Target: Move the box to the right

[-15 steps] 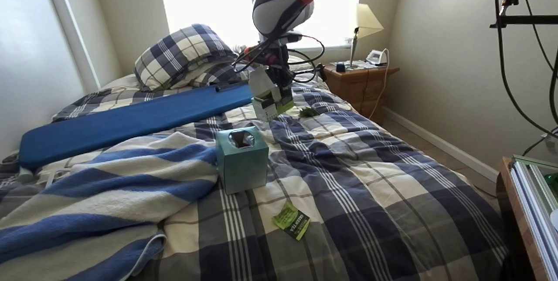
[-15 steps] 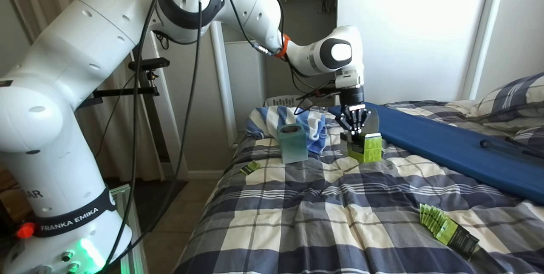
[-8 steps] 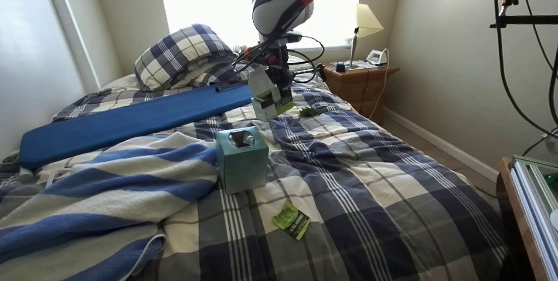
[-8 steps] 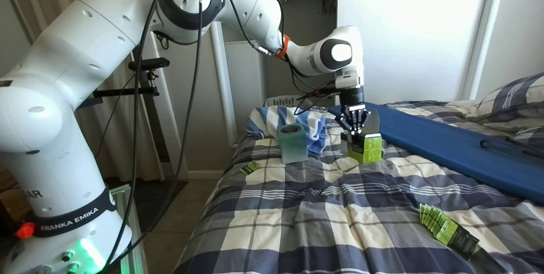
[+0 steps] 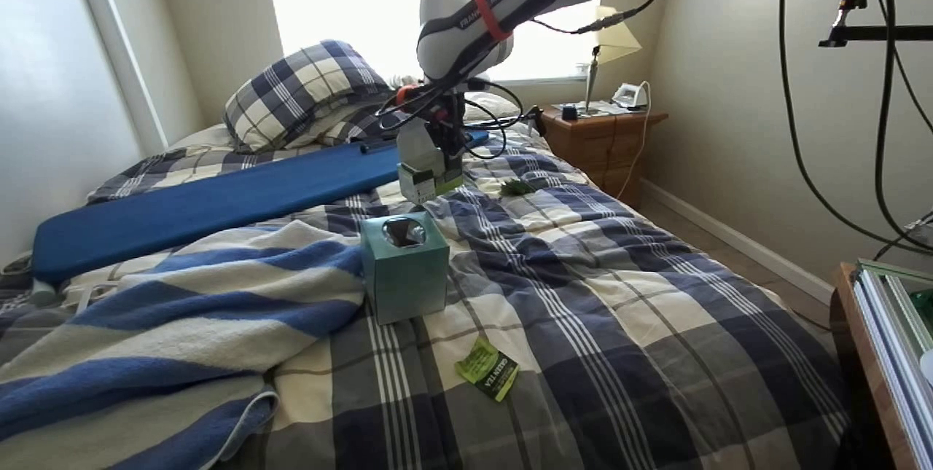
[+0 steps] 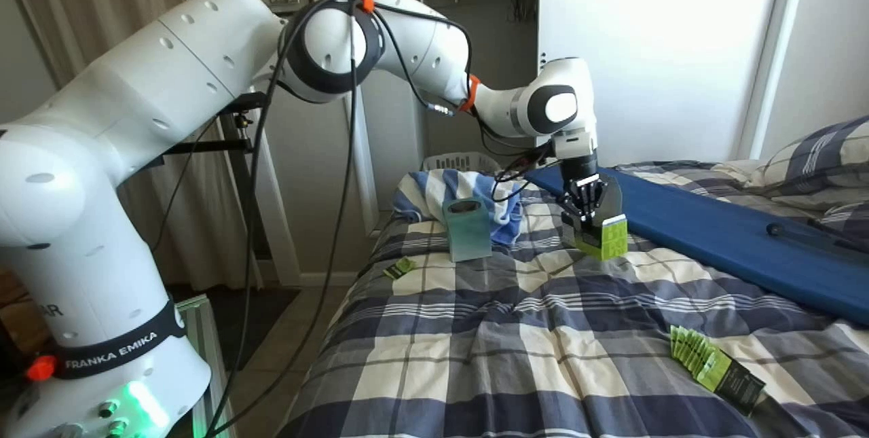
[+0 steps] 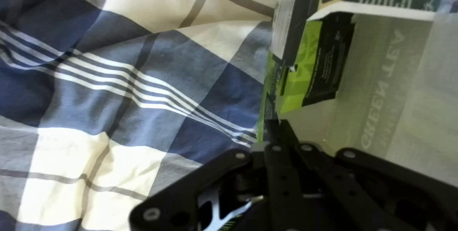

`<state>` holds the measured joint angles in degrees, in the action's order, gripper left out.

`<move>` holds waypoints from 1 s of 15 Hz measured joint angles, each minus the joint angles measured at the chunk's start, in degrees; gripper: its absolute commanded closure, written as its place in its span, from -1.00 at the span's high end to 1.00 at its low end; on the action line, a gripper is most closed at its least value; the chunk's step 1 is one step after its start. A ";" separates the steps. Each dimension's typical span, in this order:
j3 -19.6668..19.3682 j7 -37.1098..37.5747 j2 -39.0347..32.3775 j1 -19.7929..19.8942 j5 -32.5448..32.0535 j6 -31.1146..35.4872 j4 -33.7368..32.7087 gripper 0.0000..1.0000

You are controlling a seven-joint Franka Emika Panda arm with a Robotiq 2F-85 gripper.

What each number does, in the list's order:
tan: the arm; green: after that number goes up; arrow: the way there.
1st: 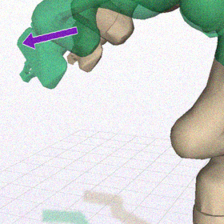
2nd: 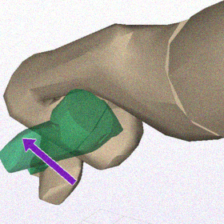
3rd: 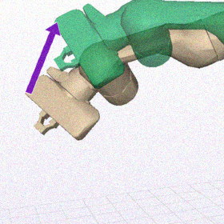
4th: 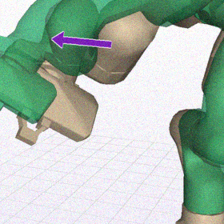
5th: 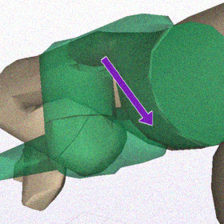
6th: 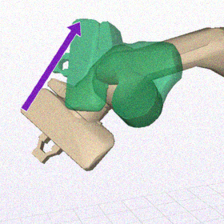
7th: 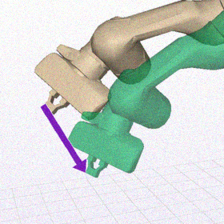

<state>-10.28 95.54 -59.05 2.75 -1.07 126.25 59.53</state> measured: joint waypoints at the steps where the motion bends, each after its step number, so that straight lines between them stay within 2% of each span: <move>1: 0.55 -0.59 -1.85 0.86 0.79 0.08 -2.21 -1.00; 6: 3.22 -2.38 -10.84 4.47 4.80 0.11 -13.03 -1.00; 7: 3.55 -2.43 -12.55 4.87 4.99 0.03 -15.24 -0.67; 8: 4.06 -2.46 -14.77 5.38 5.08 -0.18 -18.20 -0.45; 15: 4.83 -2.46 -17.38 6.22 5.77 -5.66 -25.86 0.50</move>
<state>-5.45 93.08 -76.44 8.98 4.70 120.60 33.68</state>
